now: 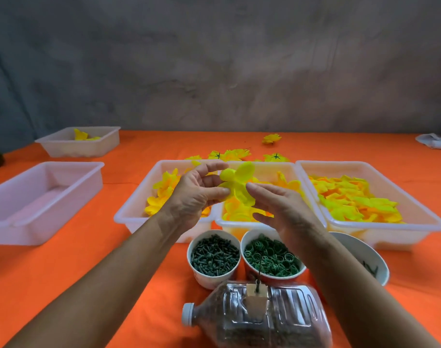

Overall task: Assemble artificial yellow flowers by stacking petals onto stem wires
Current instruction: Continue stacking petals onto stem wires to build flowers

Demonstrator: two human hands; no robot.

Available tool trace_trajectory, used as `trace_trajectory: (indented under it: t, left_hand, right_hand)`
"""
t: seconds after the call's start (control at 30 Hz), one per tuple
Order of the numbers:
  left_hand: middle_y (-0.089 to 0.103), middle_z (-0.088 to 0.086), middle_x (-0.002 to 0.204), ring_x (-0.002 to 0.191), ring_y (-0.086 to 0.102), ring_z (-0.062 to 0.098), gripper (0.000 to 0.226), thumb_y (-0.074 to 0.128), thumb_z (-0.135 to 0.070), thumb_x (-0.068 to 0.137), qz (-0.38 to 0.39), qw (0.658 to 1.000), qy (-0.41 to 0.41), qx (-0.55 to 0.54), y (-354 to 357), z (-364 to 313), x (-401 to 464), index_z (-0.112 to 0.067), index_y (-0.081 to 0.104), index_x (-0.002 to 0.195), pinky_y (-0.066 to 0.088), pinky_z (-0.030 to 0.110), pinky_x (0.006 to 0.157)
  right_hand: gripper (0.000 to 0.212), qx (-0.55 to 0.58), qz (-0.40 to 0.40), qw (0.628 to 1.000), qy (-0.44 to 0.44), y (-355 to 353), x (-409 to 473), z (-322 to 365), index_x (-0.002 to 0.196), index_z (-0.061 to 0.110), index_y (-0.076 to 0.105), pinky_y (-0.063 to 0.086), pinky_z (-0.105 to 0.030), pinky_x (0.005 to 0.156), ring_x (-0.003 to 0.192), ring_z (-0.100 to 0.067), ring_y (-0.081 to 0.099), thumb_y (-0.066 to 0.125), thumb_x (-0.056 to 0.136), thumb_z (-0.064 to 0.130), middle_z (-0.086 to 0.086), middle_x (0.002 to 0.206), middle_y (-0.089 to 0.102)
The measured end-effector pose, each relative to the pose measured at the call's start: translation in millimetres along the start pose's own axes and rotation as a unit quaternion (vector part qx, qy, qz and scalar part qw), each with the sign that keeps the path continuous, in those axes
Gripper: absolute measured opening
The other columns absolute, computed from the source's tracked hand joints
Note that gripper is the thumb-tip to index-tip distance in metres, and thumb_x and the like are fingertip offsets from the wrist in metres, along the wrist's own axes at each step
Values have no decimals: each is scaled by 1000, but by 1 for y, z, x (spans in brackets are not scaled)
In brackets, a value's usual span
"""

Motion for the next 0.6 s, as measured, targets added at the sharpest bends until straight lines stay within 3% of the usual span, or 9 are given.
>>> trace_trajectory:
  t: [0.1, 0.23, 0.4, 0.6]
  left_hand:
    - [71, -2, 74, 64, 65, 9, 42, 61, 13, 75, 27, 999, -11, 15, 20, 2, -11, -14, 59, 107, 52, 21, 60]
    - [67, 1, 78, 66, 64, 9, 42, 72, -11, 62, 30, 998, -41, 44, 31, 4, -25, -18, 63, 102, 49, 23, 60]
    - [61, 6, 79, 62, 62, 11, 42, 72, -15, 61, 25, 996, -75, 31, 36, 7, -39, -16, 64, 101, 49, 22, 53]
    - [70, 3, 80, 60, 63, 13, 40, 73, -24, 58, 22, 996, -77, 36, 46, -5, -53, -19, 64, 96, 50, 26, 54]
  right_hand:
    - [40, 46, 16, 999, 7, 2, -3, 1, 92, 16, 72, 48, -28, 72, 87, -14, 65, 73, 60, 39, 0, 91, 72]
    - [28, 73, 19, 997, 6, -5, -10, -1, 87, 13, 70, 49, -26, 61, 68, -9, 64, 71, 64, 28, -1, 78, 71]
    - [9, 73, 41, 996, 25, -7, -21, -4, 86, 11, 70, 51, -26, 60, 63, -10, 66, 65, 80, 15, -1, 75, 72]
    - [10, 40, 54, 997, 23, -7, -37, 9, 75, 13, 70, 51, -25, 56, 59, -12, 64, 63, 81, 9, -4, 71, 69]
Point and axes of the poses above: each hand's wrist, its own x-axis towards the middle knuckle, its own y-axis out of the palm, z = x × y, the point moved 7 cm from there along x, towards the middle knuckle
